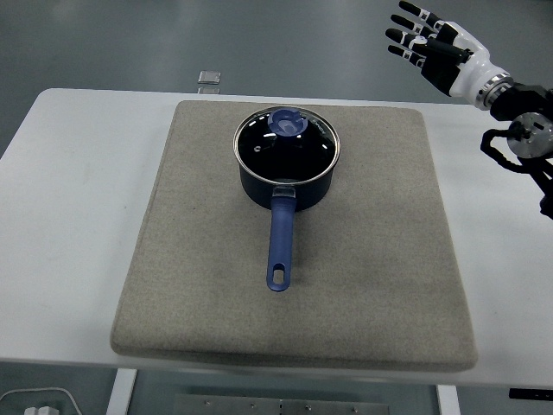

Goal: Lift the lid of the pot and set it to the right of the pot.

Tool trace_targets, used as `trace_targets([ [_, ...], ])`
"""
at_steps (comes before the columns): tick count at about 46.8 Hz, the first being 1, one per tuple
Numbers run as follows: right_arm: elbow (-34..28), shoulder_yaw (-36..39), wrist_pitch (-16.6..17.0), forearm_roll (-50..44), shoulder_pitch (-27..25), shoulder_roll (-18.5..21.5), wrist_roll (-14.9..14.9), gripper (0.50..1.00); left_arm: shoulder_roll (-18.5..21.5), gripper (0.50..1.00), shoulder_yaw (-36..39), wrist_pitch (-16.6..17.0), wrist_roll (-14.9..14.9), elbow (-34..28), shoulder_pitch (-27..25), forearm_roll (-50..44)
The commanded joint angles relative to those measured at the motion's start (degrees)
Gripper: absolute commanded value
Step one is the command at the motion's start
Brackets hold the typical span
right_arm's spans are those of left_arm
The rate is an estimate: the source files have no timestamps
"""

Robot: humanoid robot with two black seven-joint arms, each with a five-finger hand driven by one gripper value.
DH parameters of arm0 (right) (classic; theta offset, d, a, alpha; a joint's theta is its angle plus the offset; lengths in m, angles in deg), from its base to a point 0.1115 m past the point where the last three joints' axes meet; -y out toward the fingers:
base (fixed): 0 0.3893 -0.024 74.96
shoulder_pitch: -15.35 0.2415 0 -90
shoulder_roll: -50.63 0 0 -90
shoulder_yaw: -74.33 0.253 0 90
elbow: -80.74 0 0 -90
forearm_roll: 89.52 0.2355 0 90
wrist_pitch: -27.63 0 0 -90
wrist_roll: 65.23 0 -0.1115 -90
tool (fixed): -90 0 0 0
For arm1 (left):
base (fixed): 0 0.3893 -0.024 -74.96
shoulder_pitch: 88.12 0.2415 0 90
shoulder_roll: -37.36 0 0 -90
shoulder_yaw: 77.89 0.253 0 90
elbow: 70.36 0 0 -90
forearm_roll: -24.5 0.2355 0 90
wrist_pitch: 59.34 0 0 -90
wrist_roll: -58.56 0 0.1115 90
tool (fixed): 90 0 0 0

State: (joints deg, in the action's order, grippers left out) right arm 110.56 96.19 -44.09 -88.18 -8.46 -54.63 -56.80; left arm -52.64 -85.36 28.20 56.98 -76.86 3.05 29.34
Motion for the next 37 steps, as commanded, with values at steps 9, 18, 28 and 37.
trace_targets([
  [9,-0.02,-0.07,0.0,-1.87,1.22,-0.92,0.01,0.932,0.0,1.0,0.0,0.0,0.0,0.0,0.07,0.0],
  [18,0.77,0.02,0.0,-5.38,1.74,-1.01,0.01,0.932,0.0,1.0,0.0,0.0,0.0,0.0,-0.02,0.0],
  [28,3.49,0.11,-0.09,-15.48,3.68,-1.01,0.01,0.932,0.0,1.0,0.0,0.0,0.0,0.0,-0.02,0.0],
  [37,6.48,-0.33,-0.71,-22.52,5.44,-0.83,0.01,0.932,0.0,1.0,0.0,0.0,0.0,0.0,-0.02,0.0],
])
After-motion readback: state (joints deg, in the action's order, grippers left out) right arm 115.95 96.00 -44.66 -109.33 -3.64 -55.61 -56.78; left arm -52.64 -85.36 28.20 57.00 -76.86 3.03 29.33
